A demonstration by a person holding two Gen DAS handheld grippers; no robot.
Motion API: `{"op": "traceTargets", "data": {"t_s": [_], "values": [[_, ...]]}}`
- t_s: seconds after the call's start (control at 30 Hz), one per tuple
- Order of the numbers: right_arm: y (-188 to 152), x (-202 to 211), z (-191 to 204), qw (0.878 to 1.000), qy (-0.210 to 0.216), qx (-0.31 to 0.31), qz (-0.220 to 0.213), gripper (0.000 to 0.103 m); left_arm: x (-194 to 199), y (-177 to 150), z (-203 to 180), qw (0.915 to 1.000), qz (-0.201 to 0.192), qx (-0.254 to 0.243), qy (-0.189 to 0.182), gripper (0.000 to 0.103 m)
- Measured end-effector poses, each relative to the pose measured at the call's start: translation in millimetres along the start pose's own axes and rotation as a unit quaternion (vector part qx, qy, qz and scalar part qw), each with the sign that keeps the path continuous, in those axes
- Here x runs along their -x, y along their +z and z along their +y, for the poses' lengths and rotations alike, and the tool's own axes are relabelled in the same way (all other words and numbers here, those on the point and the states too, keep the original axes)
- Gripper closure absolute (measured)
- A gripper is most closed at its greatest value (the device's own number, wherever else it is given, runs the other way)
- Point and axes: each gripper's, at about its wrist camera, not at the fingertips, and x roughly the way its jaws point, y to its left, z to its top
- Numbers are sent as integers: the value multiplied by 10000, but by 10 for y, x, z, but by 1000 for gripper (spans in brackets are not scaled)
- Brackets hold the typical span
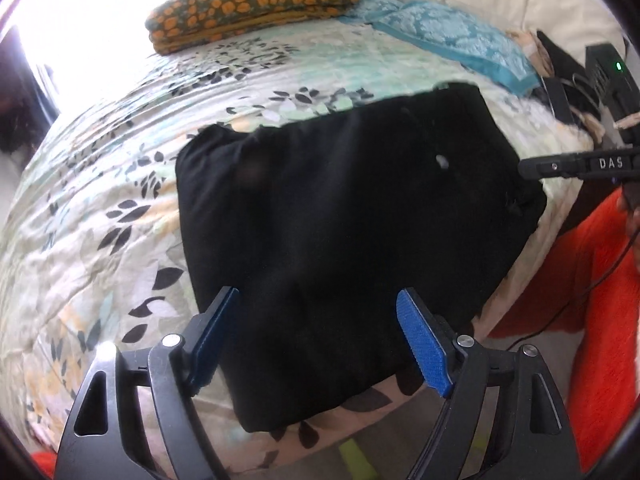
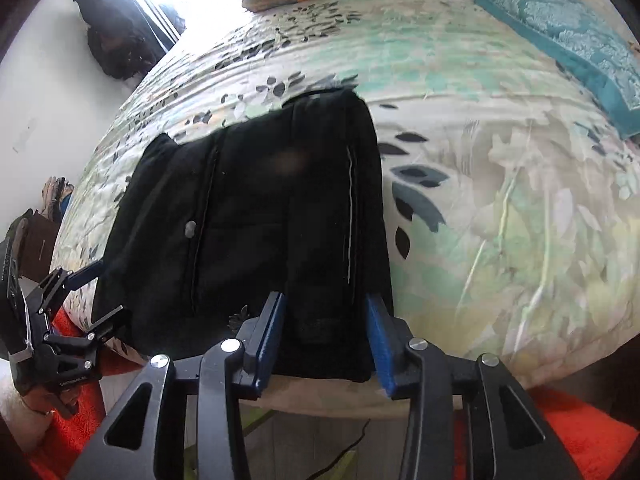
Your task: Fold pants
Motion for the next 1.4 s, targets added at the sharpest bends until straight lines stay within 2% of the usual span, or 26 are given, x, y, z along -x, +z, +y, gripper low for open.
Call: {"op": "traceTargets", "data": {"t_s": [0.07,0.13,0.2,0.27,0.33,0.37,0.4,0.43,0.47,0.5,0.53,0.63,0.73,0.87,1.0,1.13,1.4], "values": [[109,196,66,9989,271,-34,-382,62,82,132,157,9989,-244,394,-108,10],[305,293,204,9953,701,81,-661,62,34,275,250,9979,-291,573,-88,10],[545,214,369,9909,1137,158,-706,62,-89,380,273,9980,-258,573,49,10],[757,-41,422,9871,1487,-22,-600,62,-302,403,235,9985,-10,469,280,10],[856,-415,270,9887,1398,-468,-263,68,-550,317,210,9962,440,399,632,10],[866,-579,155,9881,1366,-706,-81,71,-610,264,198,9952,509,403,732,8],[852,-668,71,9874,1313,-884,20,83,-618,219,187,9945,457,446,825,6],[829,-658,28,9860,1350,-976,7,83,-599,196,193,9941,409,512,862,5],[809,-582,34,9853,1396,-988,-61,83,-590,180,208,9937,424,586,861,5],[790,-475,76,9870,1322,-906,-149,75,-583,177,210,9934,444,630,851,5],[764,-357,134,9895,1210,-755,-228,61,-581,173,220,9934,451,650,836,5],[608,-65,310,9921,1129,-345,-418,53,-572,179,222,9931,484,667,835,4],[331,5,436,9936,1054,-170,-362,50,-593,208,210,9929,505,666,845,4],[22,-259,394,9971,745,-151,27,48,-618,212,205,9927,524,661,859,3],[8,-325,428,9980,617,137,44,47,-627,209,218,9925,539,689,856,2],[-25,-324,480,9981,511,332,7,44,-621,180,309,9915,642,909,667,2],[-80,-200,361,9967,807,87,-103,44,-407,-99,548,9913,704,1069,293,1]]}}
